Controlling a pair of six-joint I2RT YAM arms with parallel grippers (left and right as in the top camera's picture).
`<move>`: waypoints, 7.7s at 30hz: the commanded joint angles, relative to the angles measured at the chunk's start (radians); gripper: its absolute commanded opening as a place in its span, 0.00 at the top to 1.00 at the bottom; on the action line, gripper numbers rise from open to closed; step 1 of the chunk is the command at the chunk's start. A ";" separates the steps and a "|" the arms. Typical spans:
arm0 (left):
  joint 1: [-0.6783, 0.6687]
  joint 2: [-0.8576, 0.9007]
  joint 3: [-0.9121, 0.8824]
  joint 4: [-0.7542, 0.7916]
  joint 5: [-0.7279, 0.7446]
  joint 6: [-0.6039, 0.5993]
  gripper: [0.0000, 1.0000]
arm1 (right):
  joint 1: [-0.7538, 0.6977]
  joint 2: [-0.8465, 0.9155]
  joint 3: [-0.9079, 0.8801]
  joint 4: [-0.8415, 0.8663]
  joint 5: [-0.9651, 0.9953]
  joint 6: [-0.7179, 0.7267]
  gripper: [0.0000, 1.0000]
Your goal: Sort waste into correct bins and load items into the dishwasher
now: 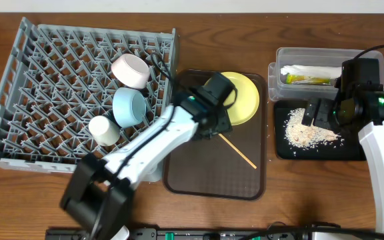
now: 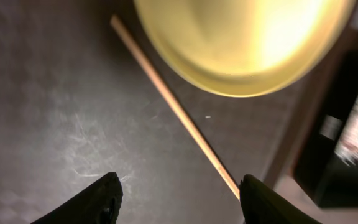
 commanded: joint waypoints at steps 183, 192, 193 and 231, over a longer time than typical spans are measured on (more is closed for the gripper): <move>-0.060 -0.057 0.084 0.217 -0.101 1.098 0.92 | -0.003 -0.005 0.013 -0.004 0.010 -0.008 0.01; 0.086 -0.191 0.084 0.224 -0.082 0.921 0.93 | -0.003 -0.005 0.013 -0.007 0.010 -0.008 0.01; 0.108 -0.200 0.084 0.225 -0.058 0.908 0.92 | -0.003 -0.005 0.013 -0.007 0.010 -0.008 0.01; 0.552 -0.126 0.072 0.282 0.508 0.615 0.92 | -0.003 -0.005 0.013 -0.020 0.010 -0.008 0.01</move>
